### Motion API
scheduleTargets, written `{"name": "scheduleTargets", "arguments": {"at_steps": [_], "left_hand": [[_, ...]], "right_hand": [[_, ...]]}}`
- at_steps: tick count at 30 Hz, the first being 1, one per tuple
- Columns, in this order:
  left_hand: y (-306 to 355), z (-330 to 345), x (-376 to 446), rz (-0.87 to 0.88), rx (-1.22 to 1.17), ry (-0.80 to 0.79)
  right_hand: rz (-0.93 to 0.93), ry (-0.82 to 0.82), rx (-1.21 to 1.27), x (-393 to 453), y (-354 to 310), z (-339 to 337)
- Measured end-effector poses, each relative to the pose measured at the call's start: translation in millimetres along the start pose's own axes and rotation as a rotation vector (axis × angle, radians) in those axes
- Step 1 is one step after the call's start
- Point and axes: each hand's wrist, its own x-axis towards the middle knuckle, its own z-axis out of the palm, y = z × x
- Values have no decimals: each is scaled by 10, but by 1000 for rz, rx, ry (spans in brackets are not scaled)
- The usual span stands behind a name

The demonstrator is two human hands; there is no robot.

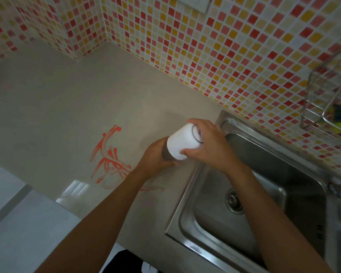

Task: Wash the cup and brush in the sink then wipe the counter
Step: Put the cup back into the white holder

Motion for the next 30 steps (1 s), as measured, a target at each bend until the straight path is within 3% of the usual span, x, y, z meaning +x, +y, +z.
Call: {"name": "scheduleTargets", "arguments": {"at_steps": [4,7,13,25,30], "left_hand": [[6,-5,2,-71,8,-27],[-109,15,-92,-145,-21,-28],[46,-48,-54,-36,-17,-10],[83,-87,-58,-31,4,-26],[148,-107,-93,-69,50,-77]], "right_hand": [[-100,-50,-190,60,-127,210],[-41,-58,7,23,-30,401],[135,63,380,-13,15,641],[145,151,506,0,34,859],[198,98,444,-10,-29,773]]}}
